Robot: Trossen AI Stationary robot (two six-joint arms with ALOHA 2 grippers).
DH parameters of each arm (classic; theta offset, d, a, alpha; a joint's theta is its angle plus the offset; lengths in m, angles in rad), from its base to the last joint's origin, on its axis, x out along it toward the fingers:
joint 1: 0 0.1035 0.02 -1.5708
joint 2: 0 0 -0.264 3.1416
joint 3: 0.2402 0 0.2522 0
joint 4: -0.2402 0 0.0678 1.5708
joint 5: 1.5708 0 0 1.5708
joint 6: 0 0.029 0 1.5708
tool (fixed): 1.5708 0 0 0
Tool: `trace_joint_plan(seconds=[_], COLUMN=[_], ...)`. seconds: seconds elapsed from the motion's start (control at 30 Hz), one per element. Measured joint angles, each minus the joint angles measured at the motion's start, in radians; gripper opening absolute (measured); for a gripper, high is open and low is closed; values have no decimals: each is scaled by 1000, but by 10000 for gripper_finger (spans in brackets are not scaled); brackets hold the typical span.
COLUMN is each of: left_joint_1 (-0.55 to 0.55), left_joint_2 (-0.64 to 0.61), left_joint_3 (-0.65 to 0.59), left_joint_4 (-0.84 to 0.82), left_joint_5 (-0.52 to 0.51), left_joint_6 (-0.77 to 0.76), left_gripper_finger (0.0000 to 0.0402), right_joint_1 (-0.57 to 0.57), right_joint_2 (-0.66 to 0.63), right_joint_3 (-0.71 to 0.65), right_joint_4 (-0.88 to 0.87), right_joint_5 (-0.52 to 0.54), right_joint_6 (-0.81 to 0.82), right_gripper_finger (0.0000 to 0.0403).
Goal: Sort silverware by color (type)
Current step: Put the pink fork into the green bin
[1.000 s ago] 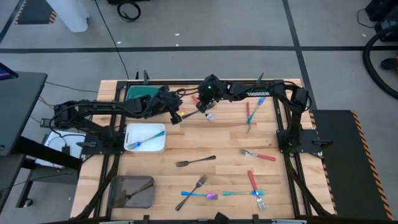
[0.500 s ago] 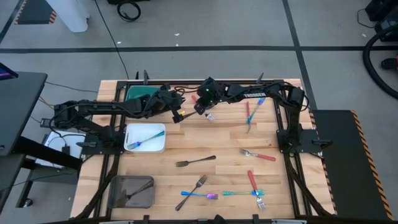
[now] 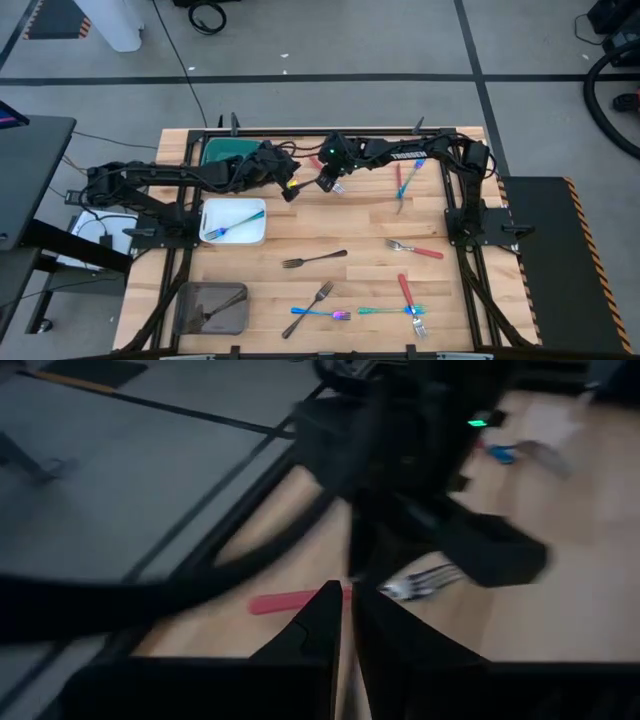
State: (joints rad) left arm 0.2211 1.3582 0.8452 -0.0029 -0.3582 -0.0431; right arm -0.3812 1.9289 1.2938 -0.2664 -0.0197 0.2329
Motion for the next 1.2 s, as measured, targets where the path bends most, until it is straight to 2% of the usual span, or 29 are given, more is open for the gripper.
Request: trace_joint_plan(seconds=[0.4,0.9,1.2], left_joint_1=[-124,-264,-292], left_joint_2=[0,0,0], left_joint_3=[0,0,0], left_joint_4=[-1,-23,-50], left_joint_5=[69,69,68], left_joint_6=[-84,-85,-83], left_gripper_finger=[39,39,39], right_joint_1=[0,30,59], right_joint_2=[0,0,0], right_joint_3=[0,-31,-53], right_joint_4=[40,17,-36], right_joint_5=[102,108,110], right_joint_6=[53,121,158], right_gripper_finger=[110,110,110])
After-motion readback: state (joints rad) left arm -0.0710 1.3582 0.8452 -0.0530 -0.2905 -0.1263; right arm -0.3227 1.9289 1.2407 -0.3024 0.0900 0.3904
